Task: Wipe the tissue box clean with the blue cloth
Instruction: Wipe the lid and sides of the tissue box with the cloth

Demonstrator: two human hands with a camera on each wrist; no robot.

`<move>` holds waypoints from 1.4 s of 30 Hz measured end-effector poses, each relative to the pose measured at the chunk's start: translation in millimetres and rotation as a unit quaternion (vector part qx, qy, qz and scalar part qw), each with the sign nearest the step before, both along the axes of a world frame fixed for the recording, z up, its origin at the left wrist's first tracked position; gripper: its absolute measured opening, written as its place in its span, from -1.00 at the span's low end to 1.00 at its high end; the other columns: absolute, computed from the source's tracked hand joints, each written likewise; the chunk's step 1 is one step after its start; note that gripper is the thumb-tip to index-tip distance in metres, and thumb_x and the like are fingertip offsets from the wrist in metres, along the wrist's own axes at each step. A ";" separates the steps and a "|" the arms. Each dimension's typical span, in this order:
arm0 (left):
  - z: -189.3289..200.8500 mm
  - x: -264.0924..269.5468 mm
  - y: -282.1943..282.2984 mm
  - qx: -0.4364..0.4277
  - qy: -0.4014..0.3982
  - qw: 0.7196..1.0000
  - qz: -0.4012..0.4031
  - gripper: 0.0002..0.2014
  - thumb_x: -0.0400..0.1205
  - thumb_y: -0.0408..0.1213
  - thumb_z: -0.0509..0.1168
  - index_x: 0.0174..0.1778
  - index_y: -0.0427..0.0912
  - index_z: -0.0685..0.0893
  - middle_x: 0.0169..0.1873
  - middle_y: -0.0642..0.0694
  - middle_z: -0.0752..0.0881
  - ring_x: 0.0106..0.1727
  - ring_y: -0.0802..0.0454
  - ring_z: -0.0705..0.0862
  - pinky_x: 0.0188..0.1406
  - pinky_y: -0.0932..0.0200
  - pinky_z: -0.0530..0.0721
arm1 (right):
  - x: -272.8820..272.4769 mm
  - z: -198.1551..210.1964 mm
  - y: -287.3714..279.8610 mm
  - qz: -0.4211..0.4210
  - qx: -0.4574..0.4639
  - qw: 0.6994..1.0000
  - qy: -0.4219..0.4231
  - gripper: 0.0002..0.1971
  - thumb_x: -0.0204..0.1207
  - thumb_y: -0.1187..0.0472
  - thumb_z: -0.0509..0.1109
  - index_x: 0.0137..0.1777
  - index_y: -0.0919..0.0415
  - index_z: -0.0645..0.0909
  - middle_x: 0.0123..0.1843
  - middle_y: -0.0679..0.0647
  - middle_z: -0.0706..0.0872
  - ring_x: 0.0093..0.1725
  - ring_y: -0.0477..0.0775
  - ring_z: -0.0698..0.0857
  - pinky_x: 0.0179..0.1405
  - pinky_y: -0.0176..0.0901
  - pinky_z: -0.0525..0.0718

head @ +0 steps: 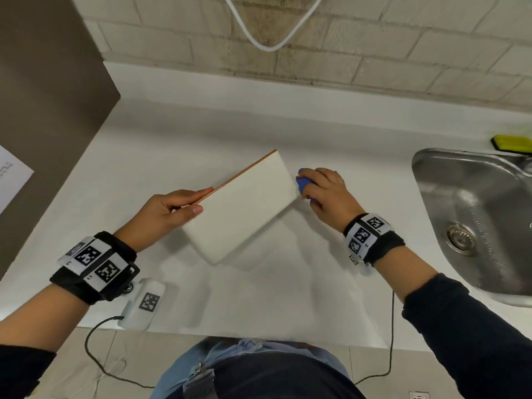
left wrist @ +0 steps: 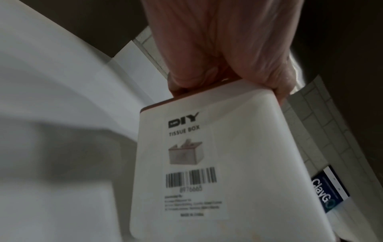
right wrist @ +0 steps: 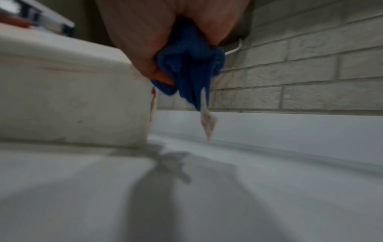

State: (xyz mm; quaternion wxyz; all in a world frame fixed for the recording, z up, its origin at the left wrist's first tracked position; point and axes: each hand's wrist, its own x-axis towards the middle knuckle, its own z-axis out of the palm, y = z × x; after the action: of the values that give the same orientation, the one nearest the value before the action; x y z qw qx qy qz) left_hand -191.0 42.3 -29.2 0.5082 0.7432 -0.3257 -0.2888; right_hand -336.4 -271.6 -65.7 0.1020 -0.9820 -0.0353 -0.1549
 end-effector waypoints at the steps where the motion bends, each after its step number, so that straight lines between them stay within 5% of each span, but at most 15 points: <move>1: 0.9 -1.3 -0.4 0.004 -0.013 1.000 -0.011 -0.63 0.58 -0.29 0.30 0.21 0.27 0.63 0.20 0.21 0.69 0.27 0.21 0.60 0.32 0.32 0.53 | -2.4 4.1 -0.9 -0.042 0.033 0.999 -0.004 -0.66 0.20 0.59 0.37 -0.10 0.22 0.56 0.23 0.21 0.62 0.12 0.28 0.53 0.18 0.21 0.54; 3: 5.8 -3.5 -3.1 0.022 -0.045 0.997 -0.057 -0.58 0.53 -0.18 0.38 0.24 0.37 0.57 0.18 0.09 0.69 0.25 0.24 0.58 0.28 0.42 0.49 | -11.1 11.1 -0.9 -0.108 0.186 0.976 -0.033 -0.63 0.25 0.57 0.33 0.00 0.19 0.52 0.09 0.16 0.63 0.06 0.26 0.63 0.09 0.17 0.64; 6: 12.1 2.2 -7.4 0.109 -0.151 0.972 -0.146 -0.28 0.32 0.19 0.39 0.41 0.45 0.29 0.22 0.04 0.60 0.25 0.16 0.53 0.28 0.30 0.49 | -32.0 19.1 15.3 -0.211 0.455 0.863 -0.062 -0.45 0.33 0.54 0.40 0.21 0.05 0.35 0.05 0.02 0.61 0.00 -0.04 0.69 -0.11 -0.20 0.73; 8: 14.1 12.1 -7.8 0.139 -0.188 0.955 -0.182 -0.18 0.29 0.26 0.37 0.48 0.39 0.19 0.25 0.13 0.55 0.27 0.17 0.50 0.28 0.27 0.50 | -47.3 10.7 24.7 -0.262 0.505 0.818 -0.085 -0.47 0.37 0.55 0.42 0.22 0.10 0.33 0.03 -0.06 0.59 -0.10 -0.34 0.68 -0.23 -0.48 0.65; 11: 14.8 30.1 -6.1 0.174 -0.242 0.925 -0.237 -0.20 0.37 0.16 0.42 0.49 0.37 0.17 0.19 0.40 0.49 0.25 0.39 0.41 0.20 0.57 0.35 | -62.3 3.9 38.1 -0.273 0.558 0.778 -0.097 -0.55 0.45 0.50 0.40 0.17 0.16 0.27 -0.04 0.10 0.61 -0.19 -0.17 0.72 -0.23 -0.39 0.66; 14: 9.4 46.9 -7.7 0.211 -0.310 0.895 -0.242 -0.23 0.44 -0.23 0.48 0.50 0.21 0.26 0.31 0.22 0.48 0.29 0.21 0.45 0.29 0.39 0.37 | -69.7 6.3 54.2 -0.249 0.595 0.758 -0.098 -0.64 0.54 0.55 0.27 0.12 0.27 0.17 -0.34 0.14 0.44 -0.42 0.02 0.56 -0.38 -0.44 0.63; 16: 2.0 50.7 -9.8 0.228 -0.360 0.879 -0.215 -0.23 0.42 -0.40 0.46 0.48 0.16 0.29 0.31 0.04 0.50 0.30 -0.03 0.47 0.27 0.19 0.40 | -73.0 3.6 60.6 -0.232 0.595 0.765 -0.082 -0.65 0.54 0.37 0.30 0.19 0.12 0.22 -0.34 0.18 0.47 -0.44 0.16 0.53 -0.33 -0.04 0.74; 18: -1.2 39.6 -15.8 0.230 -0.395 0.872 -0.175 -0.23 0.41 -0.28 0.44 0.50 0.12 0.25 0.29 -0.10 0.50 0.30 -0.13 0.44 0.28 0.10 0.37 | -77.3 1.2 60.1 -0.233 0.538 0.809 -0.051 -0.66 0.49 0.17 0.27 0.22 -0.08 0.32 -0.21 0.16 0.58 -0.37 0.18 0.64 -0.28 0.20 0.72; 20: -2.5 9.7 -28.3 0.212 -0.402 0.878 -0.149 -0.22 0.36 0.10 0.30 0.53 0.10 0.22 0.29 -0.14 0.45 0.35 -0.17 0.39 0.34 -0.02 0.36 | -78.9 5.7 59.8 -0.234 0.462 0.855 -0.036 -0.68 0.47 0.12 0.26 0.20 -0.15 0.36 0.07 0.14 0.57 -0.13 0.11 0.68 -0.12 0.01 0.69; 23: -12.9 -46.6 -60.5 0.207 -0.405 0.883 -0.116 -0.14 0.35 0.37 0.11 0.54 0.04 0.18 0.29 -0.13 0.41 0.34 -0.13 0.35 0.39 -0.13 0.28 | -77.4 13.6 59.8 -0.229 0.373 0.898 -0.031 -0.59 0.50 0.23 0.35 0.34 0.11 0.41 0.31 0.10 0.49 0.18 0.04 0.59 0.13 -0.22 0.53; 29: -34.9 -86.6 -98.6 0.226 -0.470 0.853 -0.029 -0.31 0.43 0.23 0.07 0.36 -0.17 0.47 -0.04 -0.24 0.62 0.02 -0.24 0.59 0.05 -0.03 0.23 | -77.4 5.7 59.3 -0.230 0.276 0.933 -0.010 -0.55 0.48 0.30 0.38 0.38 0.19 0.47 0.26 0.18 0.60 0.23 0.23 0.52 0.24 0.03 0.52; 32: -24.2 -84.8 -89.7 0.166 -0.484 0.859 0.002 -0.41 0.47 0.14 0.08 0.37 -0.09 0.50 -0.05 -0.22 0.62 0.06 -0.15 0.53 0.02 0.00 0.17 | -74.2 10.7 66.6 -0.200 0.184 0.962 -0.021 -0.56 0.45 0.29 0.34 0.36 0.20 0.49 0.25 0.23 0.61 0.20 0.24 0.47 0.21 0.19 0.55; 35: 2.4 -68.9 -71.6 0.063 -0.425 0.902 0.050 -0.48 0.52 0.04 0.04 0.40 0.02 0.48 0.00 -0.19 0.60 0.10 -0.01 0.41 0.11 0.02 0.18 | -62.0 29.6 80.7 -0.163 0.156 0.971 -0.074 -0.56 0.46 0.22 0.35 0.37 0.19 0.47 0.33 0.25 0.56 0.22 0.15 0.38 0.23 0.16 0.54; 38: 22.8 -41.3 -51.6 -0.054 -0.315 0.946 0.058 -0.55 0.56 -0.06 0.04 0.37 0.07 0.52 0.07 -0.13 0.64 0.14 0.00 0.54 0.25 -0.20 0.42 | -38.1 62.0 101.5 -0.108 0.216 0.963 -0.121 -0.57 0.52 0.09 0.21 0.37 0.21 0.46 0.40 0.22 0.46 0.26 0.13 0.39 0.30 -0.03 0.44; 42: 33.1 -17.4 -35.0 -0.150 -0.164 0.974 0.042 -0.63 0.56 -0.13 0.09 0.25 0.16 0.61 0.09 0.12 0.69 0.21 0.11 0.61 0.24 0.17 0.51 | 5.7 81.6 127.9 -0.046 0.353 0.920 -0.165 -0.59 0.52 0.10 0.15 0.31 0.24 0.49 0.24 0.12 0.60 0.21 0.14 0.52 0.30 -0.04 0.47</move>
State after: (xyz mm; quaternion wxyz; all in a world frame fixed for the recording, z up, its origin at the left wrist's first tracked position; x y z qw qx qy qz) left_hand -208.4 7.3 3.8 0.5654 0.7086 -0.4127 -0.0890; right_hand -330.7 -143.7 16.0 0.4279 -0.8432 0.0507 -0.3215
